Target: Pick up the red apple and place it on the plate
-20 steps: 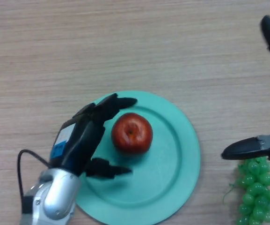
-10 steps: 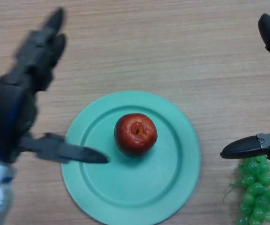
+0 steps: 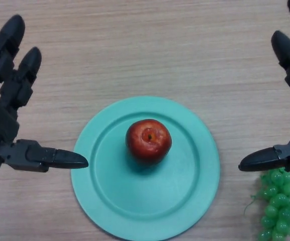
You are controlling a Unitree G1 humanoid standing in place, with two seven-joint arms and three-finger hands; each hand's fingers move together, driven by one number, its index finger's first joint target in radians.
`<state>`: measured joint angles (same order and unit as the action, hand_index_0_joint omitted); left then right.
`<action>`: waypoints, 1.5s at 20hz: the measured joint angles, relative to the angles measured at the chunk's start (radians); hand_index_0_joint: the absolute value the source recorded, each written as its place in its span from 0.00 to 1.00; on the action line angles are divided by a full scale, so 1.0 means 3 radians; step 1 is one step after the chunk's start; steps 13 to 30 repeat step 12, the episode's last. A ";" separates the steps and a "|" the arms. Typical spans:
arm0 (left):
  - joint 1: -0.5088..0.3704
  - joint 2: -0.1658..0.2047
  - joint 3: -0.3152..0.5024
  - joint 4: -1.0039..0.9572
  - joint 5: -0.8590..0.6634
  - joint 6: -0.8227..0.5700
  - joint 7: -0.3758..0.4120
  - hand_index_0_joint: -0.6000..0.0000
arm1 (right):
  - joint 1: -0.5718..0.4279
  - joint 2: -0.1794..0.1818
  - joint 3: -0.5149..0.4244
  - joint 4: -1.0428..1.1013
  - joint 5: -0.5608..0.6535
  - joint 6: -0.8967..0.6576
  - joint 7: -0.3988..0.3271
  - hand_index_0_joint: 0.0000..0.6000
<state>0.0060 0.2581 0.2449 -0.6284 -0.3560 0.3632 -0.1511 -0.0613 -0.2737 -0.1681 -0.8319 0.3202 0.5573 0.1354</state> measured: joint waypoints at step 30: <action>-0.0157 0.0014 -0.0003 -0.0310 0.0138 0.0261 0.0328 1.00 | 0.0221 0.0075 0.0232 -0.0218 -0.0457 -0.0059 0.0164 0.00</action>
